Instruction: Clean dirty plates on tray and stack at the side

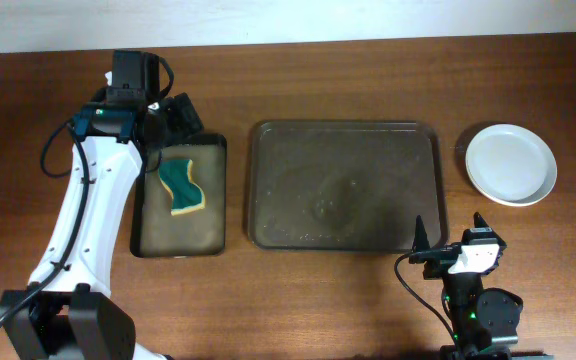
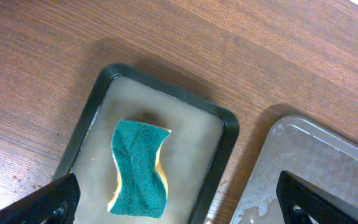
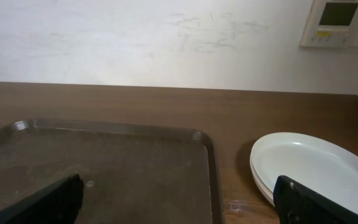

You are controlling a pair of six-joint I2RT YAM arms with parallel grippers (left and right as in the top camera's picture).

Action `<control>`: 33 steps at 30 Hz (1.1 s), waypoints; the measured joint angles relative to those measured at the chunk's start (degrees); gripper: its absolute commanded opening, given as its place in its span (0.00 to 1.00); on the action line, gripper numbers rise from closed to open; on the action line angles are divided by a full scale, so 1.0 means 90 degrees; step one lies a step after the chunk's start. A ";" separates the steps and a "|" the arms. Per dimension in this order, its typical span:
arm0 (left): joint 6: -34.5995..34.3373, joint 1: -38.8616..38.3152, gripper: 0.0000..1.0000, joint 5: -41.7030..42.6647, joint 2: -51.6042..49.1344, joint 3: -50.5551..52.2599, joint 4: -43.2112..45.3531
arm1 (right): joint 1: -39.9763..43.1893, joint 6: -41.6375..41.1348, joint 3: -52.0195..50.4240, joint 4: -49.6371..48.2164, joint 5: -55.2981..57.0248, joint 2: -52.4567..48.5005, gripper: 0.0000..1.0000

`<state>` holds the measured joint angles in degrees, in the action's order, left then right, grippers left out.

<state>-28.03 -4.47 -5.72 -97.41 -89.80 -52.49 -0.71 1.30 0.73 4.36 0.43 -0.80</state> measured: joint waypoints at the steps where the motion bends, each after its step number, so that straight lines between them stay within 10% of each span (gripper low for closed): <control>1: 0.0000 0.0000 0.99 0.0000 0.0000 0.0000 0.0000 | 0.0000 0.0000 0.0000 0.0000 0.0000 0.0000 0.98; 14: 0.0080 0.0000 0.99 -0.0002 0.0000 0.0000 -0.0262 | 0.0000 -0.0002 0.0000 0.0000 0.0000 0.0000 0.98; 22: 0.1639 0.0000 0.99 -0.0002 0.0583 0.0979 0.0243 | 0.0000 0.0002 0.0000 0.0000 0.0000 0.0000 0.98; 33: 0.3065 0.0000 1.00 0.0952 0.4099 0.4784 0.3536 | 0.0002 0.0002 0.0000 0.0005 0.0000 0.0012 0.98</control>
<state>-0.45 -4.47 2.85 -60.51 -46.74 -20.67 -0.69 1.32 0.73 4.40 0.43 -0.69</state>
